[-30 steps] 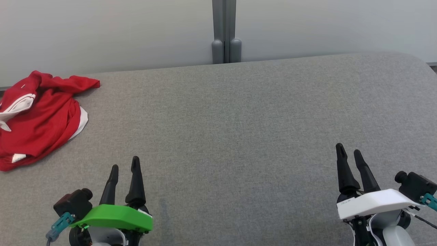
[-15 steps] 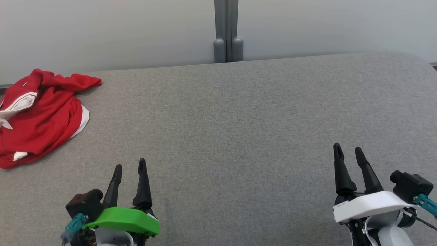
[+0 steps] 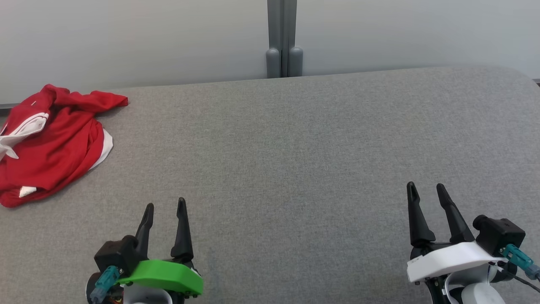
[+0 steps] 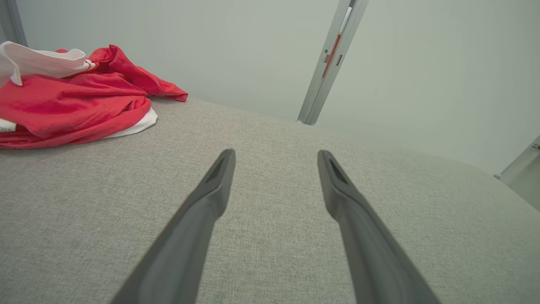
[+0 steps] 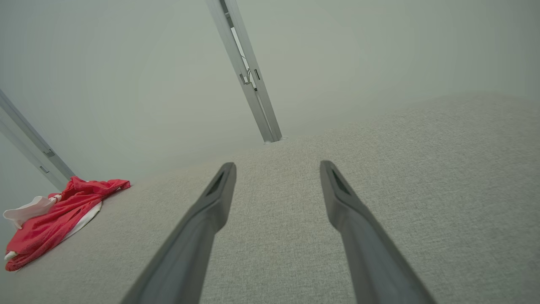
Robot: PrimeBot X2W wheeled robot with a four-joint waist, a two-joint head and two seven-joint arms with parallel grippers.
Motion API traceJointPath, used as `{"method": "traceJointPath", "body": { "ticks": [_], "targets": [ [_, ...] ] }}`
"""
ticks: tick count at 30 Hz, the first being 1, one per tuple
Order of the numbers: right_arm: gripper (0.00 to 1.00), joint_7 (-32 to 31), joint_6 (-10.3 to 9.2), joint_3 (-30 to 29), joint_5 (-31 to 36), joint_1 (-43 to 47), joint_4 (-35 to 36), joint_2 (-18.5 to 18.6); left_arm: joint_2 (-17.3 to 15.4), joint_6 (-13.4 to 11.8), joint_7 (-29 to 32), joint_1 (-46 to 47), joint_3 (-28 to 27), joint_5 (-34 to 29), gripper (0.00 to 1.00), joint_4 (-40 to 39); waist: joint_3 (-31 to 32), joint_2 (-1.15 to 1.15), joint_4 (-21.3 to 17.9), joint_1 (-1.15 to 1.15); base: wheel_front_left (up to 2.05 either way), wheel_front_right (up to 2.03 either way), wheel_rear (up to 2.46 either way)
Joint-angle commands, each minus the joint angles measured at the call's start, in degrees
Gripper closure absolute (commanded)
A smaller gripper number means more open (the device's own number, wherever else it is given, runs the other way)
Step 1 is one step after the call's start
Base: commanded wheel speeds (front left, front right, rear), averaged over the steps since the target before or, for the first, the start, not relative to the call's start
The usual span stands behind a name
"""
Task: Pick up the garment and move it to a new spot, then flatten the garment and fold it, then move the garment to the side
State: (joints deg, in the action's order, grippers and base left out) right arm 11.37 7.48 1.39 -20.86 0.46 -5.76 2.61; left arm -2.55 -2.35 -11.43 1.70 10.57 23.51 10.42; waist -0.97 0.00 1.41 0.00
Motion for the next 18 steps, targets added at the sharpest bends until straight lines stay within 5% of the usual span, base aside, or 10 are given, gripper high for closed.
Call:
{"method": "traceJointPath", "body": {
  "ticks": [1, 18],
  "targets": [
    [0.0, 0.56, 0.02, 0.23, 1.29, 0.44, 0.26, 0.31, -0.41, -0.3, -0.46, -0.89, 0.09, -1.43, 0.0, -0.13, 0.06, 0.0, 0.05, 0.0, 0.0, 0.0, 0.0],
    [0.0, 2.57, 0.02, 0.7, 9.48, 1.65, 0.05, 0.35, -0.46, -1.12, -2.47, -1.75, 1.49, -7.31, 0.0, 1.4, 0.72, 0.0, 0.42, 0.0, 0.0, 0.0, 0.0]
  ]
}}
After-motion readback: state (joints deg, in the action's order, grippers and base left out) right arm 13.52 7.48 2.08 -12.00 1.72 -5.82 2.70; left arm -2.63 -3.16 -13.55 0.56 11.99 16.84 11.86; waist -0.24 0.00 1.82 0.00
